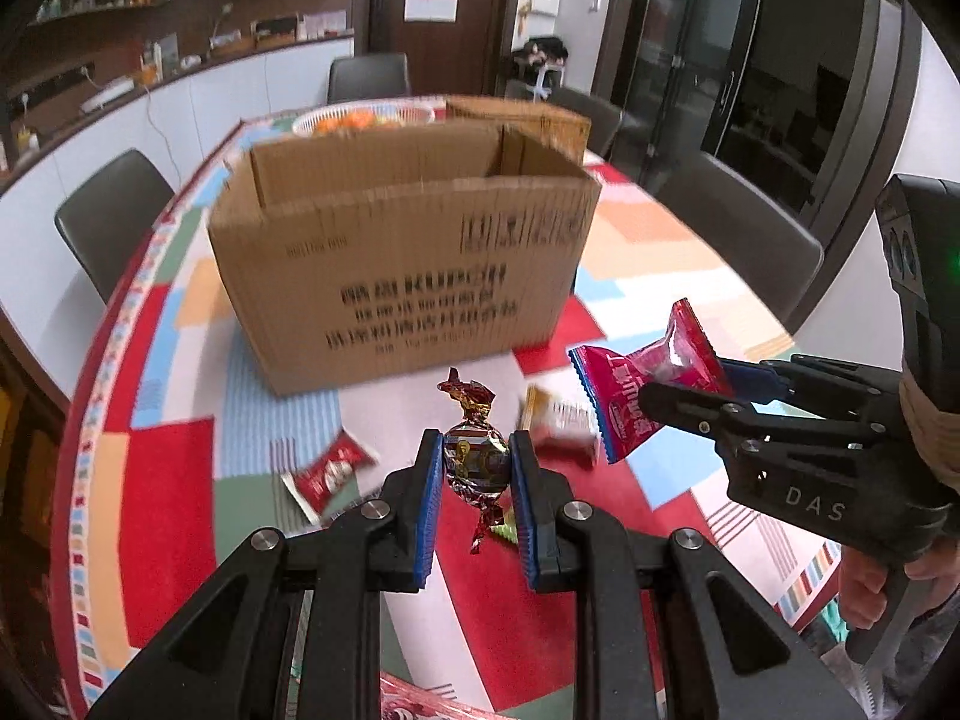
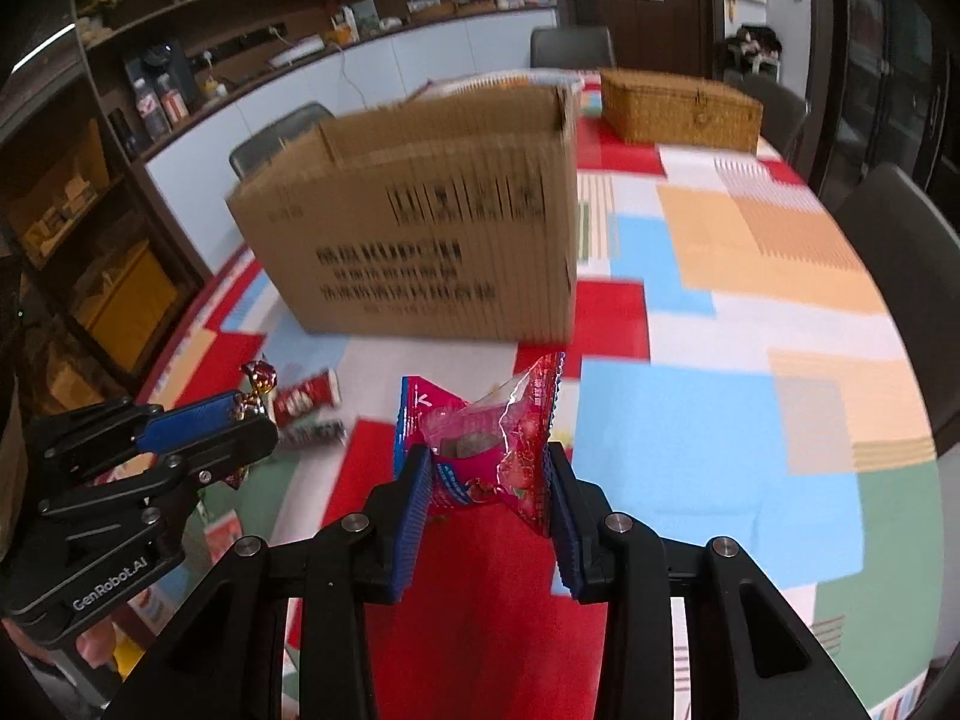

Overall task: Organize snacks
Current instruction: 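Carry the pink bag and gold-foil candy over the box and release both inside, then withdraw both grippers from the box back toward the remaining snacks, then grasp the dark chocolate bar with the left gripper while the right grasps the Denmas biscuit bag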

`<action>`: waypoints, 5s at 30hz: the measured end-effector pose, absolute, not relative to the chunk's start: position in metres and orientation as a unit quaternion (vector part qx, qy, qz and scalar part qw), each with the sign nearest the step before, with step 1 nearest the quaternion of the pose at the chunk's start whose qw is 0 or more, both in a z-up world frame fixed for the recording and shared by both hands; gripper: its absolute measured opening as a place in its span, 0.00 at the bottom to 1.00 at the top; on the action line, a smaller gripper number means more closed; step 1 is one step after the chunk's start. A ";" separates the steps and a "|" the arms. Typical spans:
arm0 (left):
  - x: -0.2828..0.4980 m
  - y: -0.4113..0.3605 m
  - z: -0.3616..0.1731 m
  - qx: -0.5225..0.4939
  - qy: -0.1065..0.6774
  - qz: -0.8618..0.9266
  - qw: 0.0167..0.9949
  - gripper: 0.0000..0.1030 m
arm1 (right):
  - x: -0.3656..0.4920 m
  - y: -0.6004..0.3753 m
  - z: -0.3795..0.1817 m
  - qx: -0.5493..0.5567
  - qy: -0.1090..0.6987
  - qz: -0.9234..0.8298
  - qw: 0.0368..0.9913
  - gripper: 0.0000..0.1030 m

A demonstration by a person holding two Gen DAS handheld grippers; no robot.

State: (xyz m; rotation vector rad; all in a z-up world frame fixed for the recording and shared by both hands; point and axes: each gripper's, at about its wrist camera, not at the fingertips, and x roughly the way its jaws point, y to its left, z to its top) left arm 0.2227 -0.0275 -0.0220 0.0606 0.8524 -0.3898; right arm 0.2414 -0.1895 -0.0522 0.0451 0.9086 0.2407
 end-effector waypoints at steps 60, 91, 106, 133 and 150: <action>0.348 0.000 0.060 0.055 0.328 -0.099 0.938 0.60 | 0.368 -0.160 0.035 -0.003 0.334 0.084 0.939 0.57; 0.231 0.000 0.021 0.082 0.341 -0.140 0.926 0.67 | 0.268 -0.153 0.001 -0.054 0.373 0.139 0.916 0.60; 0.221 -0.001 -0.043 0.104 0.426 -0.155 0.885 0.67 | 0.260 -0.151 -0.051 -0.101 0.444 0.126 0.882 0.60; 0.285 -0.010 -0.129 0.113 0.535 -0.194 0.815 0.40 | 0.302 -0.144 -0.122 -0.160 0.533 0.121 0.822 0.60; 0.307 -0.021 -0.133 0.058 0.540 -0.191 0.818 0.23 | 0.323 -0.156 -0.135 -0.091 0.544 0.137 0.823 0.50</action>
